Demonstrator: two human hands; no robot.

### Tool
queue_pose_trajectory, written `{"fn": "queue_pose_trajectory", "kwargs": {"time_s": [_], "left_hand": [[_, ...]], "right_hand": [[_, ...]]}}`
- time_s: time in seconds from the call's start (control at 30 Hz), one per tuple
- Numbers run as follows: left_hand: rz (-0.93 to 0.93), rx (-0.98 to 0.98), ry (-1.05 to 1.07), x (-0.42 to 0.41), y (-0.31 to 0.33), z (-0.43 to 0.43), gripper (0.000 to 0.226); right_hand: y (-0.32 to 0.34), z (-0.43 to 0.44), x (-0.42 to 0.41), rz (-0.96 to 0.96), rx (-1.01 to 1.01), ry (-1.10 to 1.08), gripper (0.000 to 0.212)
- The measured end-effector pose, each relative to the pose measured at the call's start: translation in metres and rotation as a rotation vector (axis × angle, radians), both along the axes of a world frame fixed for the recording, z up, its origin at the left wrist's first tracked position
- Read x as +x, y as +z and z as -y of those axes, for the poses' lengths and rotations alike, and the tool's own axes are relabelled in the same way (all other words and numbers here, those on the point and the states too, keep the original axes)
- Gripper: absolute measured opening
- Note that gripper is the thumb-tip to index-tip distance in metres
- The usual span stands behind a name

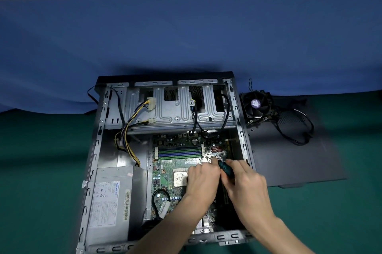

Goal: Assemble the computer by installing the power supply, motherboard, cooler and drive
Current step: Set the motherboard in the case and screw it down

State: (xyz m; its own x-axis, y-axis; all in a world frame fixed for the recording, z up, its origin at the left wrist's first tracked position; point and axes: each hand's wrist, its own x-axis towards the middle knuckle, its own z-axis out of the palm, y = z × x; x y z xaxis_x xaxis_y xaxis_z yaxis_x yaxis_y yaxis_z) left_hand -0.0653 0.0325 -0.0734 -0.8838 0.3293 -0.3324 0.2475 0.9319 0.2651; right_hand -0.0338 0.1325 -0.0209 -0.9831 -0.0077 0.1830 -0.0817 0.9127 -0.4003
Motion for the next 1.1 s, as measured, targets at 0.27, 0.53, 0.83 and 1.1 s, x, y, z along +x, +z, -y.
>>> {"fn": "queue_pose_trajectory", "kwargs": {"time_s": [0.27,0.53,0.83,1.1], "left_hand": [[-0.004,0.006,-0.002,0.001,0.003,0.000,0.038],[-0.002,0.006,0.001,0.000,0.000,0.000,0.037],[-0.024,0.012,0.024,-0.002,-0.003,0.000,0.040],[0.017,0.232,0.259,-0.016,-0.013,0.018,0.044]], "right_hand": [[0.001,0.000,0.000,0.006,-0.009,-0.001,0.033],[0.001,0.001,-0.001,0.033,0.009,0.003,0.032],[0.014,-0.002,-0.013,0.243,0.053,0.024,0.021],[0.023,-0.013,-0.046,0.436,0.158,0.129,0.019]]}}
